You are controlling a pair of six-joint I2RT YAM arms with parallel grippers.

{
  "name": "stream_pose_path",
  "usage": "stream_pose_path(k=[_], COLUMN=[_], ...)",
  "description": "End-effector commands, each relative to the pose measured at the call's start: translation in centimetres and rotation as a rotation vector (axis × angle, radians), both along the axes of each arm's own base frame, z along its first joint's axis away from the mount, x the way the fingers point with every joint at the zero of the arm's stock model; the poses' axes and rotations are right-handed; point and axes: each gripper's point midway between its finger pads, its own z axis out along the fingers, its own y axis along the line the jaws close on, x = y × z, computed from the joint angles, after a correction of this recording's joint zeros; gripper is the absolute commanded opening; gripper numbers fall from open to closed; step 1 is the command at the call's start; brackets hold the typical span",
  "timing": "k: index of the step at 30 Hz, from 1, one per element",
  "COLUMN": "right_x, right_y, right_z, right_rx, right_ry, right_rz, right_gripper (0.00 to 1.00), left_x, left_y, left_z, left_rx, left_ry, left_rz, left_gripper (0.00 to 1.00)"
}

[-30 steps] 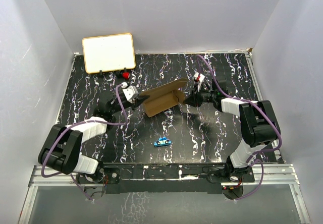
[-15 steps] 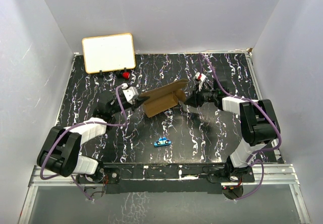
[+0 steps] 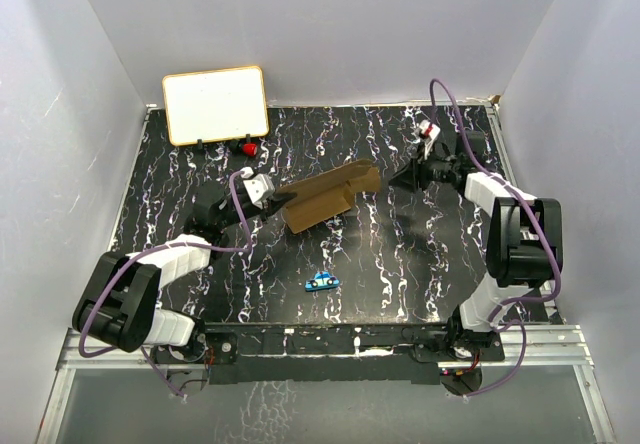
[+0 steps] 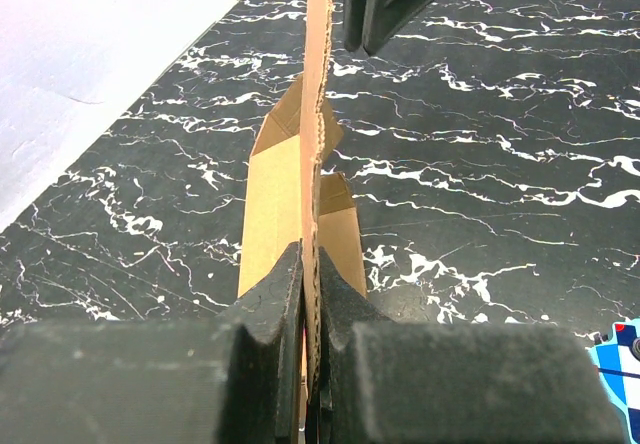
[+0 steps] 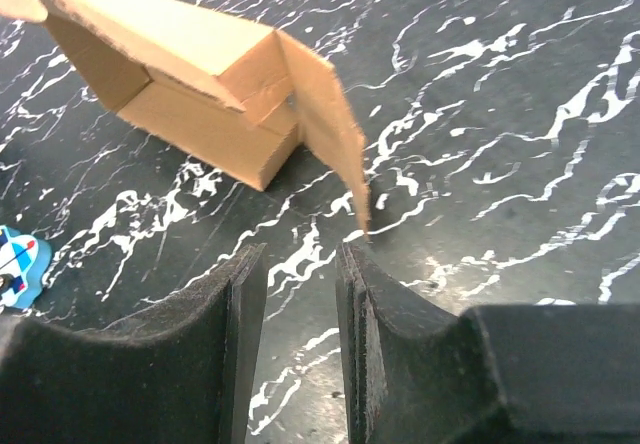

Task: Fold the paper box

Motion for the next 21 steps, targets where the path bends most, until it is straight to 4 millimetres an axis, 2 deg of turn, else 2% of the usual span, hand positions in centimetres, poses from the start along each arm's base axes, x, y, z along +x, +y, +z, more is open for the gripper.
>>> stream_pose_path(k=[1, 3, 6, 8, 10, 13, 15, 21], right_x=[2.6, 5.0, 8.5, 10.3, 11.4, 11.7, 10.7, 9.1], right_y=[-0.7, -1.6, -2.5, -2.4, -1.2, 0.4, 2.8, 6.4], right_z=[3.5, 3.3, 1.9, 1.1, 0.0, -2.0, -2.8, -3.2], right_rx=[0.001, -0.005, -0.009, -0.008, -0.021, -0.022, -0.003, 0.018], right_ry=[-0.122, -0.102, -0.052, -0.019, 0.014, 0.057, 0.074, 0.047], right_rz=[-0.021, -0.121, -0.221, -0.233, -0.208, -0.146, -0.073, 0.092], right_gripper=[0.38, 0.34, 0.25, 0.21, 0.20, 0.22, 0.24, 0.33], left_x=[-0.8, -0.8, -0.8, -0.8, -0.9, -0.9, -0.9, -0.9], left_y=[-0.3, -0.3, -0.3, -0.4, -0.4, -0.4, -0.4, -0.5], left_z=[1.0, 1.1, 1.1, 1.1, 1.1, 1.1, 1.1, 1.1], left_rx=[-0.013, -0.015, -0.014, -0.015, -0.015, -0.017, -0.017, -0.033], left_ry=[-0.039, -0.040, -0.040, -0.038, -0.038, -0.036, -0.033, -0.028], left_rz=[-0.038, -0.038, -0.040, -0.041, -0.042, -0.041, -0.042, -0.047], left_gripper=[0.00, 0.00, 0.00, 0.00, 0.00, 0.00, 0.00, 0.00])
